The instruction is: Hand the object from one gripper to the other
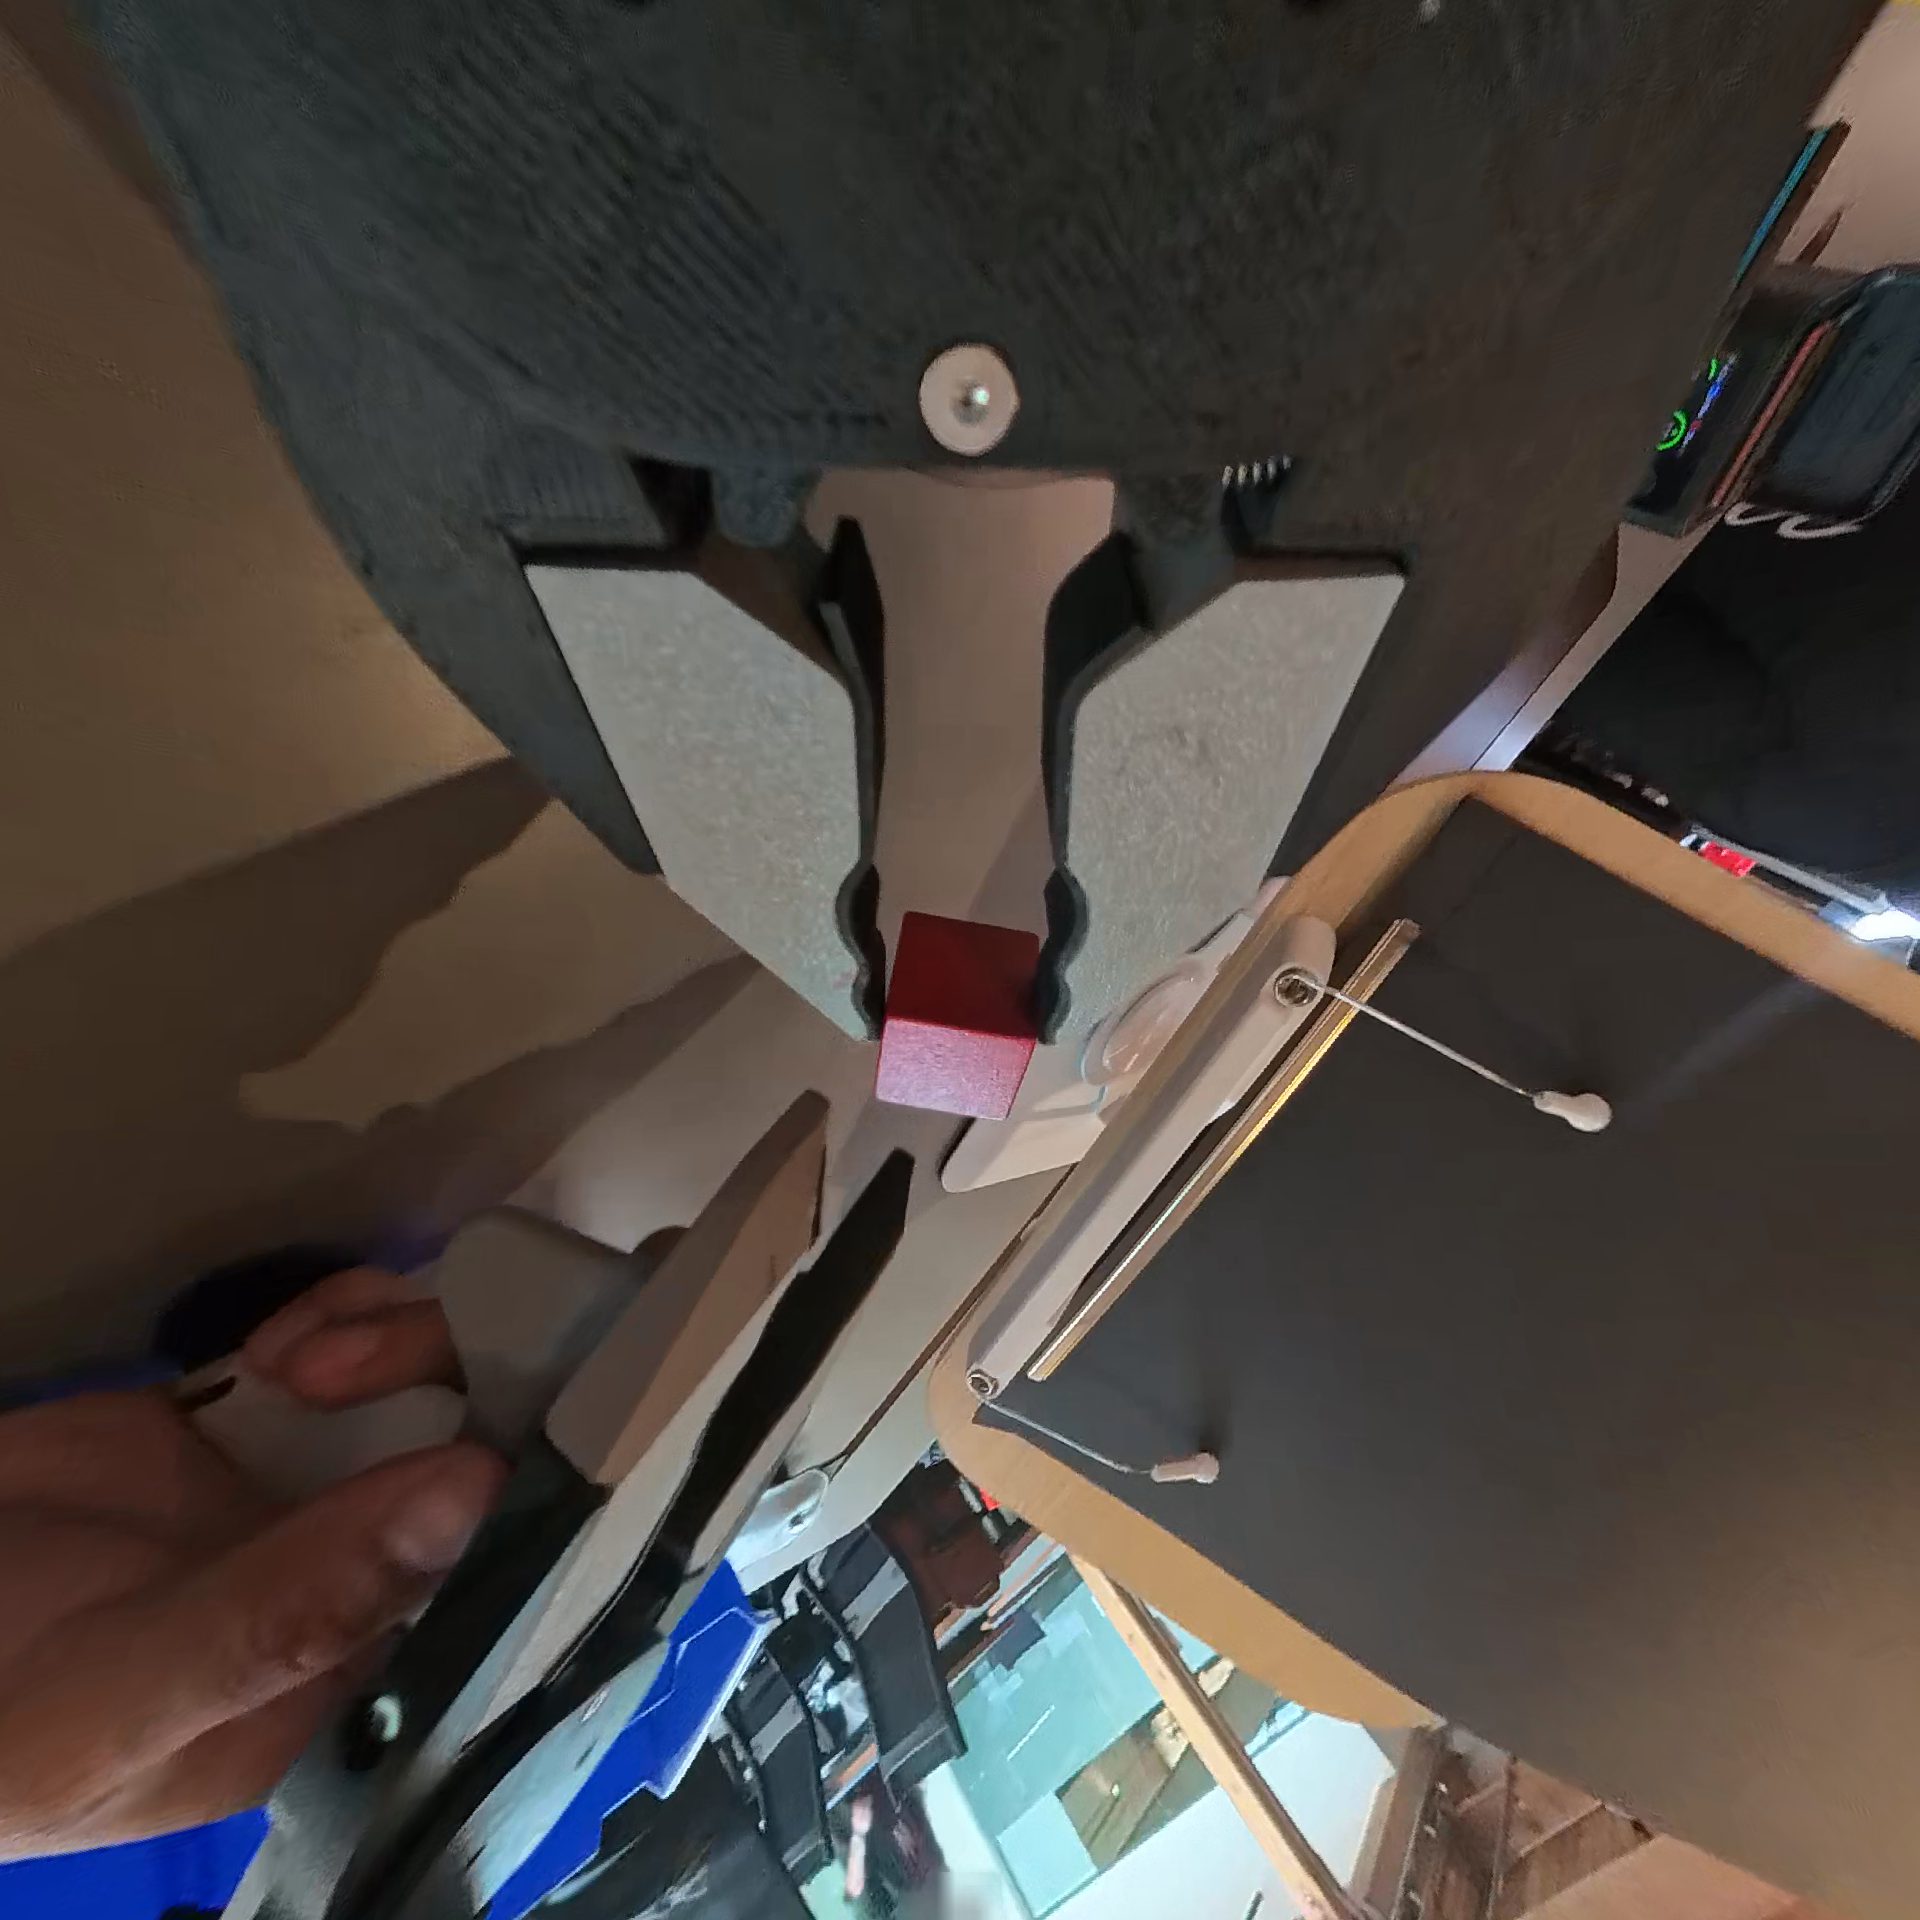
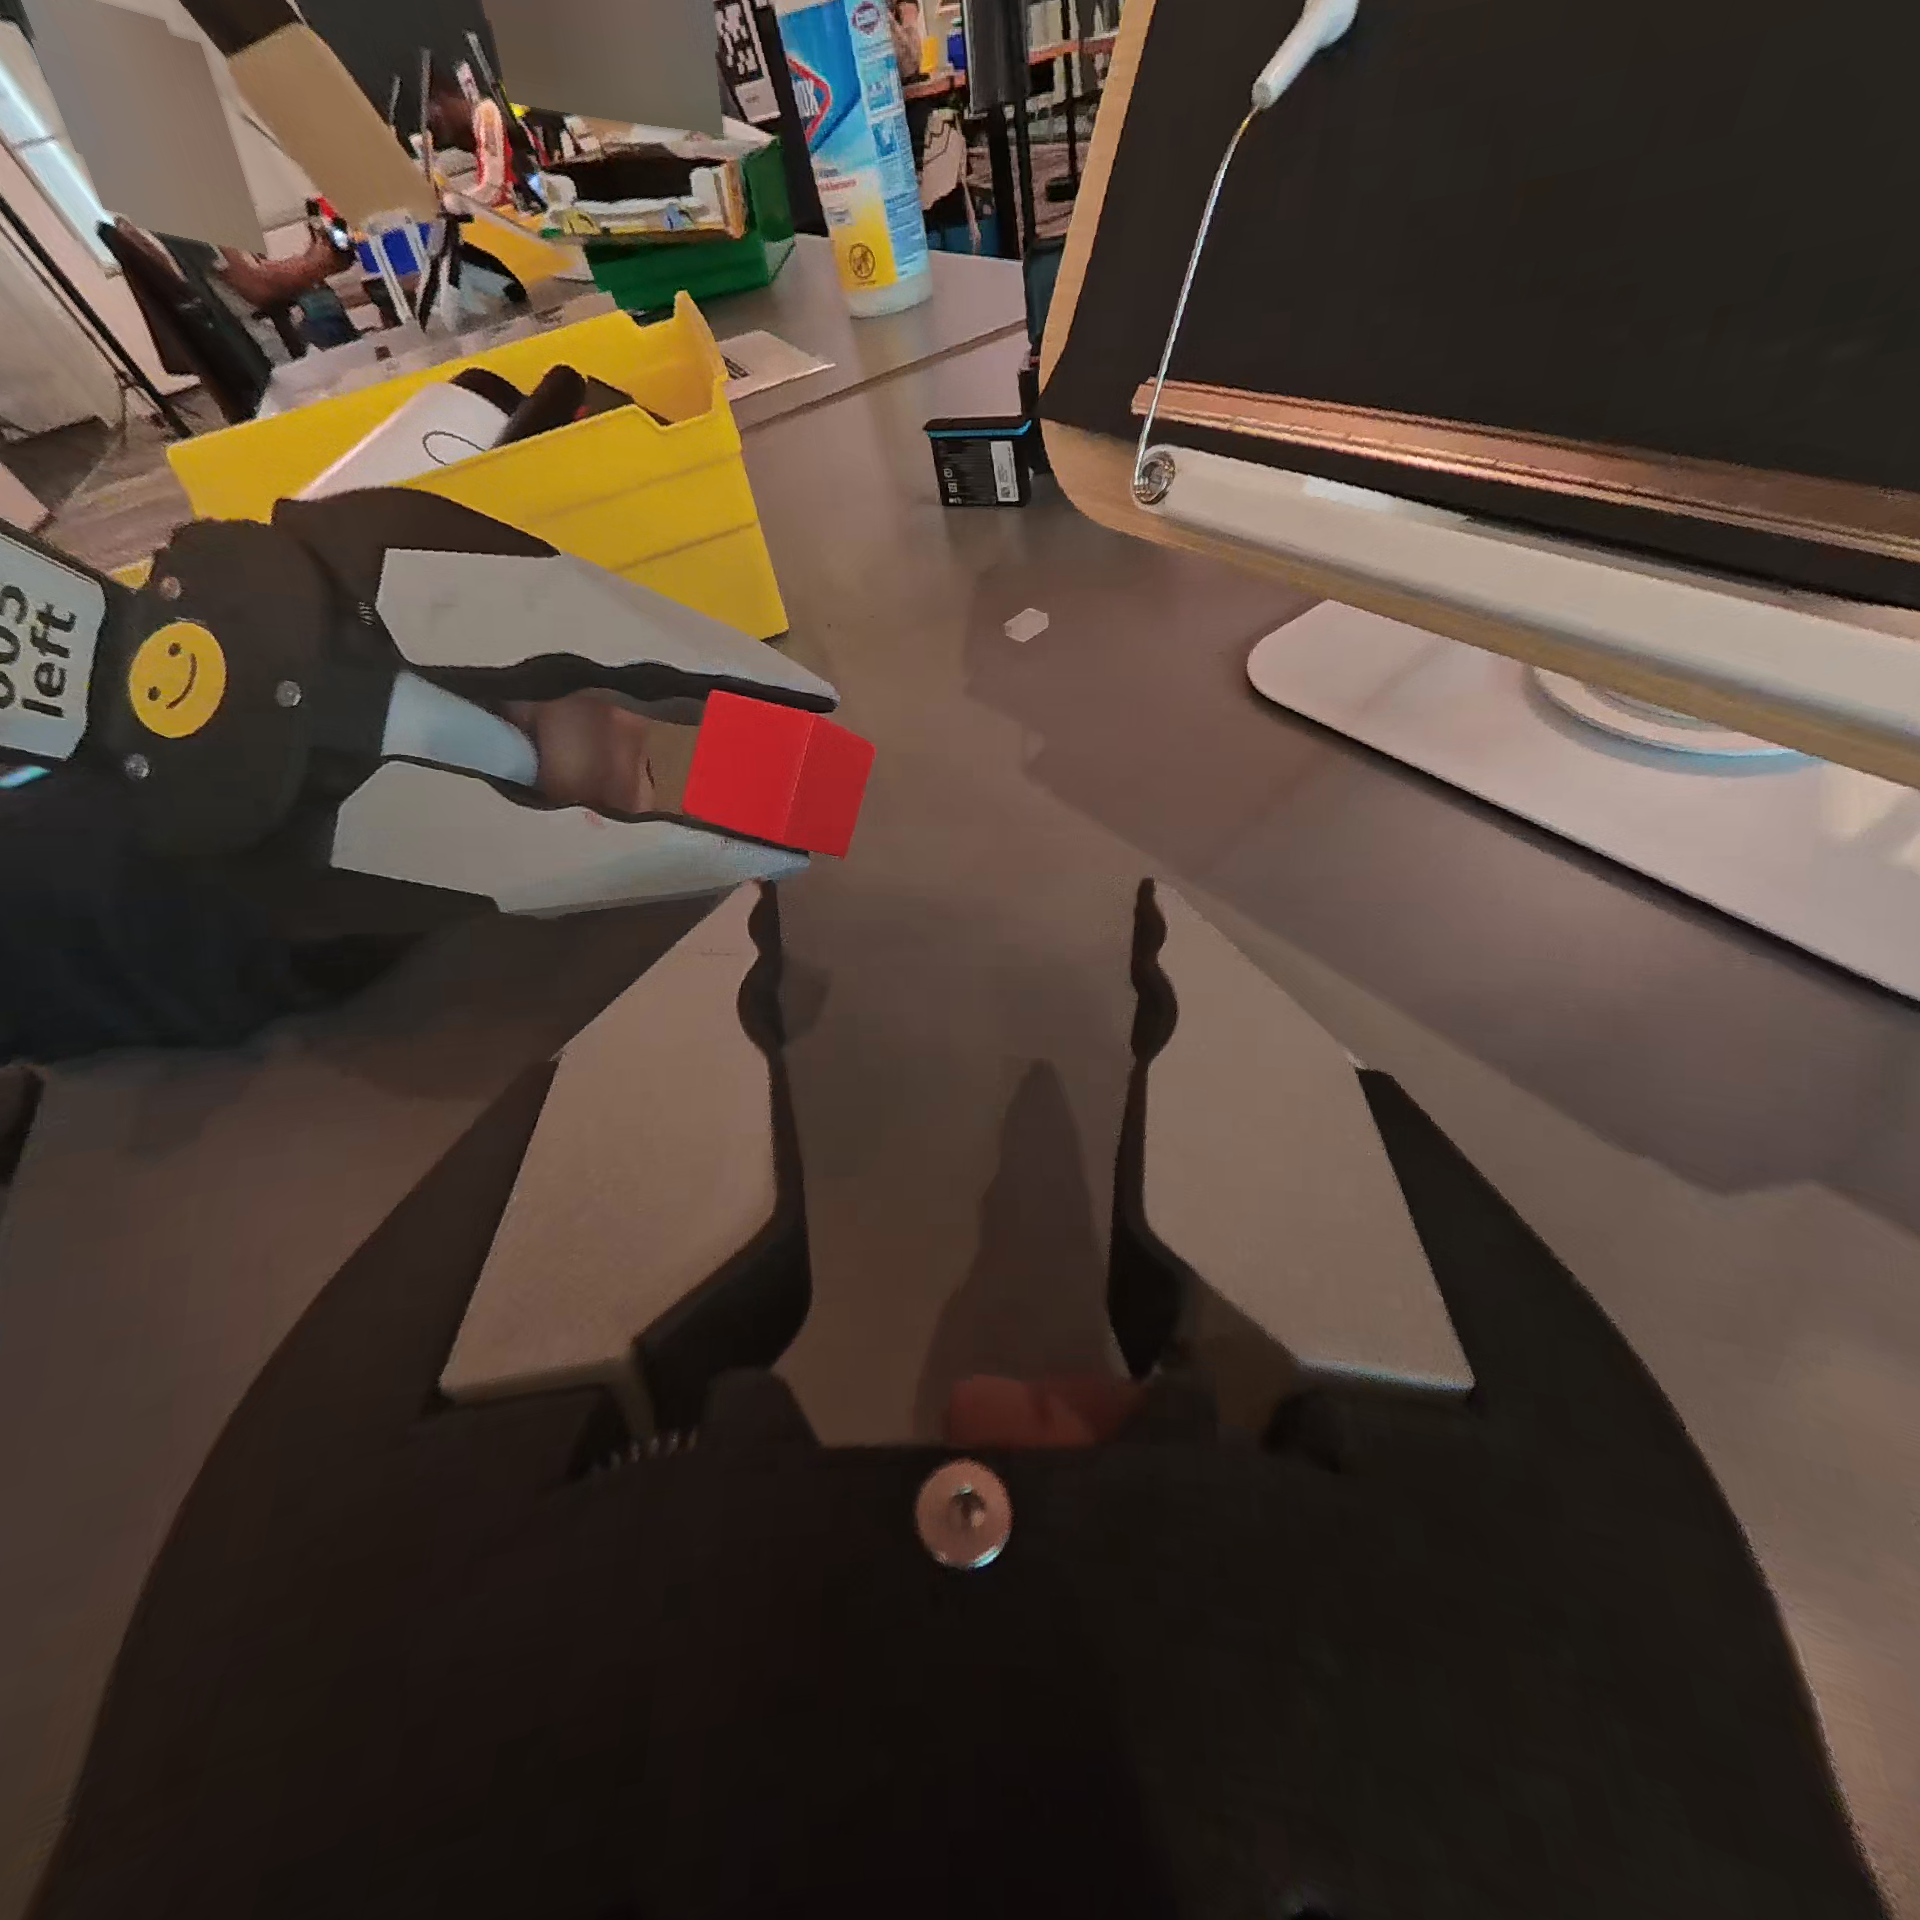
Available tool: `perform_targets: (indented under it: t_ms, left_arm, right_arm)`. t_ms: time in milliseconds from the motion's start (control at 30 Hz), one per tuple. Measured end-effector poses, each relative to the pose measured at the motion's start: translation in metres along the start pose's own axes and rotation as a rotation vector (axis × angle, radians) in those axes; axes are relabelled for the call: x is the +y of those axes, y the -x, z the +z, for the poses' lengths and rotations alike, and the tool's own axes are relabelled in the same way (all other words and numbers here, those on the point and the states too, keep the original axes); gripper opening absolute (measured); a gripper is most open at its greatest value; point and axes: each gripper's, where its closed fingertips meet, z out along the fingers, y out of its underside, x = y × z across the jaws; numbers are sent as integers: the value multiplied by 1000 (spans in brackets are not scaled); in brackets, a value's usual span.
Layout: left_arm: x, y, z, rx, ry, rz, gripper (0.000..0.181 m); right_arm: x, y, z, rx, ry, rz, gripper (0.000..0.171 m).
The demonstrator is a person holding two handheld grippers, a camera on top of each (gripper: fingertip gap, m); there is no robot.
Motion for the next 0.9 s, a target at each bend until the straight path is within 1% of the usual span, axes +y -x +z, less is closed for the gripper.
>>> perform_targets:
  t_ms: [267, 500, 633, 800, 900]
  left_arm:
    - [8, 7, 7, -60, 68, 87, 27]
    - [-1, 18, -2, -131, 34, 87, 27]
    - [-3, 16, 0, -132, 28, 130, 28]
    - [-5, 13, 7, -131, 6, 173, 27]
    - [-2, 11, 11, -130, 29, 180, 28]
  right_arm:
    - [-20, -11, -26, 138, -74, -247, 67]
    - [-11, -14, -21, 132, -36, -196, 75]
    - [-11, -12, -18, 107, -39, -148, 75]
    - [-12, -19, -20, 145, -35, -139, 74]
    - [-16, -19, -23, 146, -49, -119, 76]
